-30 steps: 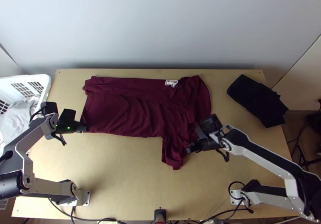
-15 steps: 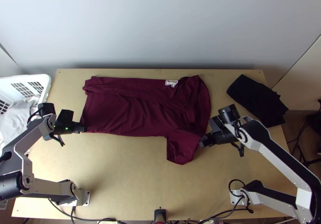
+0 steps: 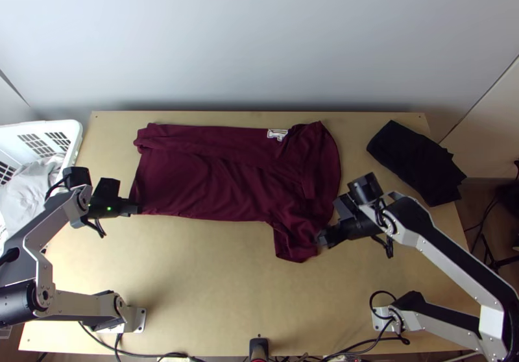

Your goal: Fold the t-shirt

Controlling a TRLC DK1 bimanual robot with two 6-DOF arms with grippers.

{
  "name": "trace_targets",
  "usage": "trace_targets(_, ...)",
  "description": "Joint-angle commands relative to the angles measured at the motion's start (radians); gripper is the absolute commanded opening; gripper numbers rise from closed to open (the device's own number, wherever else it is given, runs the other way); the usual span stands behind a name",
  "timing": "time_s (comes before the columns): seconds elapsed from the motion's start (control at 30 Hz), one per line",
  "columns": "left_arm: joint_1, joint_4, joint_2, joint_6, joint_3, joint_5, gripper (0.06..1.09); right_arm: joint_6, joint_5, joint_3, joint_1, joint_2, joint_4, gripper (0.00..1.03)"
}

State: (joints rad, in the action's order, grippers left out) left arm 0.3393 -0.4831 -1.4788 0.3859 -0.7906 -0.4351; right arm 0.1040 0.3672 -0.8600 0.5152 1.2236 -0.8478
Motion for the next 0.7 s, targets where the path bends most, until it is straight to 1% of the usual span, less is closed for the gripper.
trace_targets(0.0,-0.01,-0.005,0.005,-0.004,0.013,-0.001,0.1,0.051,0.013,0.085,0.078,-0.021,0.019,1.0)
trace_targets(0.17,-0.031,0.005,0.005,-0.016,0.031,-0.001,0.1,0.053,0.012,0.153,0.069,-0.061,0.041,1.0)
trace_targets(0.3,-0.086,0.043,0.006,-0.048,0.07,-0.001,0.1,0.057,0.012,0.196,0.051,-0.053,0.108,0.99)
trace_targets(0.4,-0.097,0.074,0.006,-0.071,0.071,0.001,0.1,0.079,0.012,0.203,0.051,-0.03,0.17,0.99)
trace_targets(0.57,-0.092,0.083,0.0,-0.073,0.048,0.007,0.1,0.111,0.003,0.207,0.051,0.042,0.251,0.99)
trace_targets(0.67,-0.089,0.083,-0.003,-0.067,0.048,0.012,0.1,0.138,0.004,0.194,0.074,0.096,0.282,0.99)
